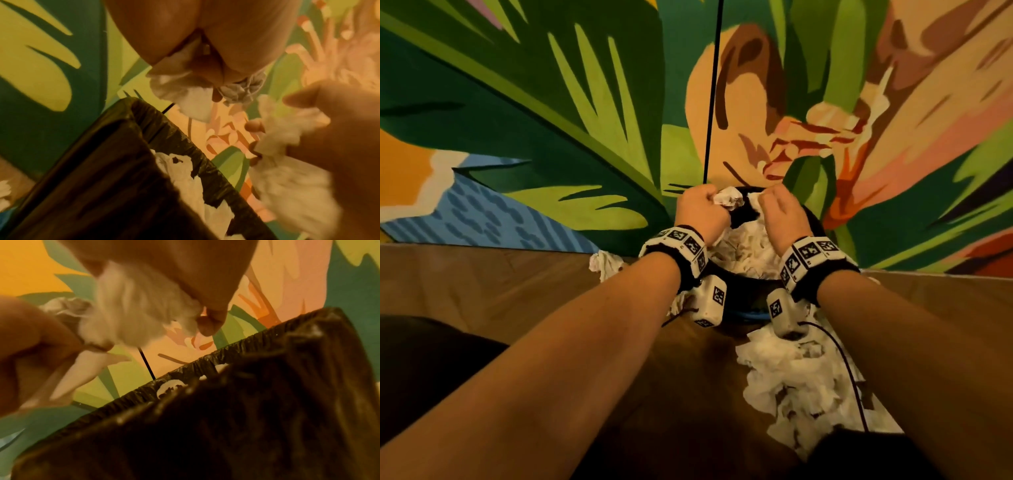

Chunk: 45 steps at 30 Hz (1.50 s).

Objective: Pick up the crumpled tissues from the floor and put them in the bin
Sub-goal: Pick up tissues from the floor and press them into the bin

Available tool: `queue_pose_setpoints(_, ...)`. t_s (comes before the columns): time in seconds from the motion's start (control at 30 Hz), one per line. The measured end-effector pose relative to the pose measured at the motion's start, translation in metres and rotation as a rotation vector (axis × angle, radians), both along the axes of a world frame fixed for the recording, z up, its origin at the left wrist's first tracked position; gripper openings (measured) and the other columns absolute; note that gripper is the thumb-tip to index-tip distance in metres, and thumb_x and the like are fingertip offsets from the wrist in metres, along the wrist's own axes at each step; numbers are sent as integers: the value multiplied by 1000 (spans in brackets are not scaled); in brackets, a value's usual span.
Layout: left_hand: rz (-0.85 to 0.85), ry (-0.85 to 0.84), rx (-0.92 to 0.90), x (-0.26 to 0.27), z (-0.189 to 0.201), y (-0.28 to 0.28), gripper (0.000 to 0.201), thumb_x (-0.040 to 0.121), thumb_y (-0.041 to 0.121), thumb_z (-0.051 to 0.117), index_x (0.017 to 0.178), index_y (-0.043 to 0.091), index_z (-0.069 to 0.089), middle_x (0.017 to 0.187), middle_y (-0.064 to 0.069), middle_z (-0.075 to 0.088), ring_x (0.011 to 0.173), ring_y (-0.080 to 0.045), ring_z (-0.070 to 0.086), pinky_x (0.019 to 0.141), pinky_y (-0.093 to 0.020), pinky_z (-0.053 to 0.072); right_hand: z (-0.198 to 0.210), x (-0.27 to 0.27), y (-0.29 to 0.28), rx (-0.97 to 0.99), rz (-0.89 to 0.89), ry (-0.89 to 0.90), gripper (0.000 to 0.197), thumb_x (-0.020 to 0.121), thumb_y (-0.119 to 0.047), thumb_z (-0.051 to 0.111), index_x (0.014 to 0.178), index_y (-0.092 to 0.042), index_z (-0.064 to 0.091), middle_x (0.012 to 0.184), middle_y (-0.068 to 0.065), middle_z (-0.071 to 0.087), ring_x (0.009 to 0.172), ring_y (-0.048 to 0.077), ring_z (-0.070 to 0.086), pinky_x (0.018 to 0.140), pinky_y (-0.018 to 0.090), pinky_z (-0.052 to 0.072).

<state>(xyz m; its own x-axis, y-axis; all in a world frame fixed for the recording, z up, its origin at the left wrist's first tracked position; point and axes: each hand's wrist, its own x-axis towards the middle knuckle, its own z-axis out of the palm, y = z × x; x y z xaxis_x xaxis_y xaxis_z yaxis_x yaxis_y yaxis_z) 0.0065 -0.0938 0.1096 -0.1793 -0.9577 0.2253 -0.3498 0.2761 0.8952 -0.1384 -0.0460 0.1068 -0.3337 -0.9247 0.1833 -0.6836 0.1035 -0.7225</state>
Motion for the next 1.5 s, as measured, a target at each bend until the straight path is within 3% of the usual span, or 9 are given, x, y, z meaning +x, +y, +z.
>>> queue_pose_setpoints(0.1, -114, -190, -63, -11, -5, 1, 35, 67, 0, 52, 50, 19, 27, 51, 2, 29, 51, -17, 29, 48, -30, 22, -10, 3, -4, 151, 36, 78, 33, 101, -11, 29, 126, -4, 50, 128, 24, 45, 110, 38, 42, 90, 42, 30)
queue_pose_setpoints(0.27, -241, -510, -8, -12, -24, -2, 25, 75, 24, 60, 59, 19, 41, 89, -9, 55, 91, -31, 50, 87, -39, 42, -23, -4, -6, 395, 65, 321, 31, 98, -26, 40, 123, -12, 51, 126, 22, 46, 117, 40, 45, 100, 46, 39)
queue_pose_setpoints(0.5, -249, -524, -50, -12, -29, -6, 21, 91, 36, 57, 82, 18, 51, 82, -2, 60, 75, -23, 59, 66, -35, 48, -30, -14, -8, 502, 106, 458, 41, 96, -38, 40, 127, -17, 58, 134, 18, 40, 125, 37, 38, 105, 46, 37)
queue_pose_setpoints(0.63, -335, -651, -113, -5, -35, -8, 25, 88, 28, 60, 113, 28, 56, 103, -2, 65, 100, -27, 56, 83, -41, 49, -30, -20, -7, 415, 176, 366, 48, 96, -15, 45, 144, -20, 43, 144, 13, 37, 133, 31, 39, 111, 38, 34)
queue_pose_setpoints(0.73, -336, -899, -212, -4, -39, -7, 24, 92, 38, 52, 111, 40, 66, 111, 3, 62, 109, -28, 42, 93, -43, 42, -31, -30, -3, 282, 106, 358, 34, 92, -11, 53, 118, -33, 55, 126, 3, 57, 110, 26, 55, 95, 37, 45)
queue_pose_setpoints(0.87, -343, -995, -230, -4, -39, -5, 37, 94, 44, 39, 104, 32, 73, 114, -3, 53, 106, -28, 39, 90, -41, 38, -33, -35, 3, 401, 4, 656, 14, 91, -30, 56, 86, -43, 61, 113, 2, 52, 113, 27, 45, 98, 42, 28)
queue_pose_setpoints(1.0, -459, -1000, -171, -8, -38, -3, 43, 97, 39, 33, 116, 26, 69, 128, -4, 51, 124, -25, 43, 99, -41, 40, -34, -31, 6, 490, 61, 594, 20, 86, -33, 55, 100, -43, 66, 125, 2, 51, 123, 31, 36, 102, 44, 29)
queue_pose_setpoints(1.2, -432, -809, -56, -12, -34, 1, 57, 91, 4, 50, 146, 13, 34, 146, -9, 33, 122, -34, 50, 100, -45, 44, -29, -23, 5, 342, 95, 323, 55, 75, 14, 49, 113, -26, 52, 124, 6, 37, 112, 27, 44, 93, 35, 43)
queue_pose_setpoints(1.5, -434, -1072, -131, -2, -31, -4, 31, 95, 44, 47, 102, 29, 74, 104, -2, 62, 112, -28, 44, 93, -41, 38, -29, -29, 6, 538, 107, 515, 28, 83, -11, 59, 88, -35, 71, 108, -1, 66, 90, 22, 61, 75, 31, 56)
